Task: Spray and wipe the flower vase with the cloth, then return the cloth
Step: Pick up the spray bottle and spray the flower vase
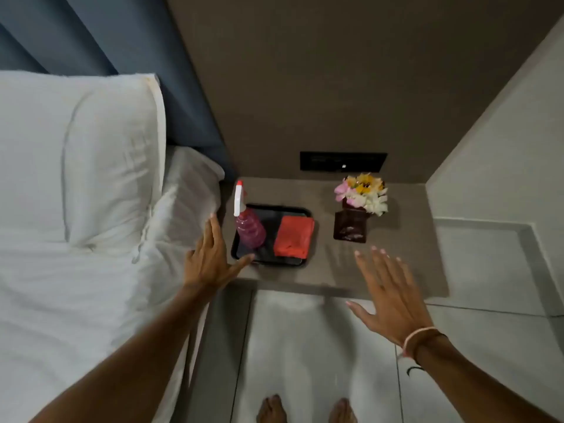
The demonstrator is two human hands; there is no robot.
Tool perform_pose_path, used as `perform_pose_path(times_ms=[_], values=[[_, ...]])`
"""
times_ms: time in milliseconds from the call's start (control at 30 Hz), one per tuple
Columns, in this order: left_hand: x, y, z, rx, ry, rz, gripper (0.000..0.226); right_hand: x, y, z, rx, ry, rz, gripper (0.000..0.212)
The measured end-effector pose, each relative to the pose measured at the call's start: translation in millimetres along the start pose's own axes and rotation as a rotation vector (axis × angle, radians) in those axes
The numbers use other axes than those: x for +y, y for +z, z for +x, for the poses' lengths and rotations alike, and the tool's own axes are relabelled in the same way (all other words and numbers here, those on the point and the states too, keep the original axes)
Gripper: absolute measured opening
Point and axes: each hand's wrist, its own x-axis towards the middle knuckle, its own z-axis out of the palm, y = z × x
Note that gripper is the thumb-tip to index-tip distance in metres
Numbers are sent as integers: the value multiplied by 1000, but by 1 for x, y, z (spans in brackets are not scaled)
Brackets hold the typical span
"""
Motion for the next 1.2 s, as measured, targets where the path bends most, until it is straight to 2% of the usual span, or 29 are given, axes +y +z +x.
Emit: perform_pose_path(times_ms=[133, 333, 533, 633, 700, 833, 1033, 1133, 1200], values=[[-20, 37, 54, 15, -46, -132, 125, 15, 59, 11, -61, 145, -66, 105], [-32, 63, 118, 89, -1, -501, 122, 21, 103, 36, -83, 259, -42, 108], [-19, 59, 166, 202, 191, -565, 109, 16, 119, 61, -14, 317, -57, 111], [-4, 59, 177, 198, 349, -539, 93, 17, 116, 69, -5, 342, -60, 109], [4, 59, 175, 221, 381, -551, 72, 15, 117, 72, 9, 368, -46, 108], [22, 53, 153, 253, 363, -758, 40, 8, 115, 69, 22, 395, -36, 106], [35, 35, 88, 287, 503, -834, 26, 16, 97, 56, 26, 437, -96, 106], [60, 47, 50, 184, 544, -874, 19, 25, 84, 49, 14, 431, -133, 109], [77, 67, 33, 80, 482, -890, 26, 31, 77, 48, 21, 418, -144, 110]])
